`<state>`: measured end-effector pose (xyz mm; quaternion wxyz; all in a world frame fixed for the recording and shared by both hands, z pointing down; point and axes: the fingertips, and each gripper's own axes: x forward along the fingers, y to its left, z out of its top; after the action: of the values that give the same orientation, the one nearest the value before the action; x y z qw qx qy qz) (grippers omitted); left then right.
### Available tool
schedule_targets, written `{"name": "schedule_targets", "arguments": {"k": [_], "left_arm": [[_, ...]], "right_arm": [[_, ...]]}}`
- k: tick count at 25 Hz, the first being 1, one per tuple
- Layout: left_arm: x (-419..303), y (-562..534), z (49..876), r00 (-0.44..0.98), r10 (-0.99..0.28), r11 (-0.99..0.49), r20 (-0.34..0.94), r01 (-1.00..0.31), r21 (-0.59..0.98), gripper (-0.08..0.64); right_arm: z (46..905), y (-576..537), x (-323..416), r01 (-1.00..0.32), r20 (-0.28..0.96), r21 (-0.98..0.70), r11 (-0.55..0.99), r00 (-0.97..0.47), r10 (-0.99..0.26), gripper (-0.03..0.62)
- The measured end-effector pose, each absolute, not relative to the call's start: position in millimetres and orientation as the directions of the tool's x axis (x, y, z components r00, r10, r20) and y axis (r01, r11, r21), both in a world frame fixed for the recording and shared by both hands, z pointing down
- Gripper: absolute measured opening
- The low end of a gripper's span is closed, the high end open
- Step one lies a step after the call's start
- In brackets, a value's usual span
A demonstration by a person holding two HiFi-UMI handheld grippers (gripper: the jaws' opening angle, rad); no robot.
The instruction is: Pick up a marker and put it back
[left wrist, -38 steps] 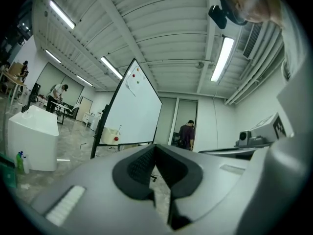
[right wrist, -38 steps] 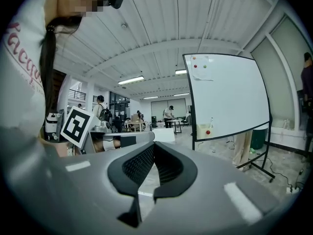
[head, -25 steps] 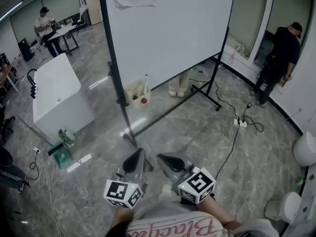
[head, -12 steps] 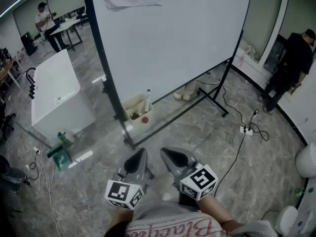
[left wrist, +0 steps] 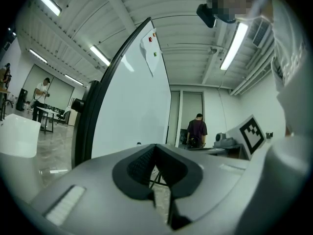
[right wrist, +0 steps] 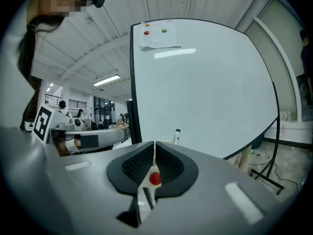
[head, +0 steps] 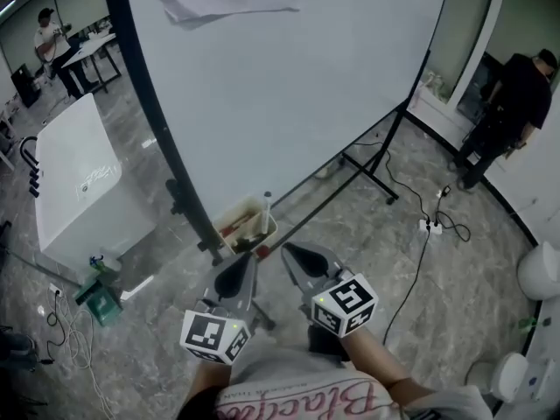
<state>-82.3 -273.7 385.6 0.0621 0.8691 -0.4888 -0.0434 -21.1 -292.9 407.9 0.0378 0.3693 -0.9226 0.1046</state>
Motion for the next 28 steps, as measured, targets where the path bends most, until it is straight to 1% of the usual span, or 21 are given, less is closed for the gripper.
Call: {"name": "schedule_targets", "arguments": {"k": [2, 8, 12, 17, 19, 23, 28], "left_arm": [[-85, -286, 386, 0.534, -0.845, -0.53, -0.018, -0.834, 0.151, 0.0], [-98, -312, 394, 0.548, -0.837, -0.541, -0.018, -0.821, 0.181, 0.0], [-98, -316, 396, 0.561, -0.827, -0.556, -0.026, -0.811, 0.181, 0.0], [-94, -319, 394, 0.575, -0.817, -0.572, -0.037, -0.801, 0.176, 0.0], [-94, -319, 392, 0.576, -0.816, -0.574, -0.042, -0.8, 0.175, 0.0], [-89, -316, 388, 0.572, -0.819, -0.571, -0.05, -0.801, 0.178, 0.0], [-84, -305, 381, 0.567, -0.821, -0.569, -0.066, -0.803, 0.174, 0.0]], "right_arm": [[411, -314, -28, -0.698, 0.16, -0.155, 0.699, -0.716, -0.679, 0.043], [428, -375, -42, -0.749, 0.211, -0.16, 0.643, -0.663, -0.718, 0.1], [440, -393, -48, -0.762, 0.241, -0.158, 0.628, -0.647, -0.724, 0.103], [442, -399, -57, -0.754, 0.242, -0.154, 0.638, -0.655, -0.716, 0.106], [440, -398, -59, -0.749, 0.235, -0.166, 0.642, -0.662, -0.712, 0.08], [426, -389, -56, -0.736, 0.187, -0.174, 0.654, -0.677, -0.712, 0.071], [392, -364, -43, -0.724, 0.085, -0.171, 0.668, -0.686, -0.722, 0.066]]}}
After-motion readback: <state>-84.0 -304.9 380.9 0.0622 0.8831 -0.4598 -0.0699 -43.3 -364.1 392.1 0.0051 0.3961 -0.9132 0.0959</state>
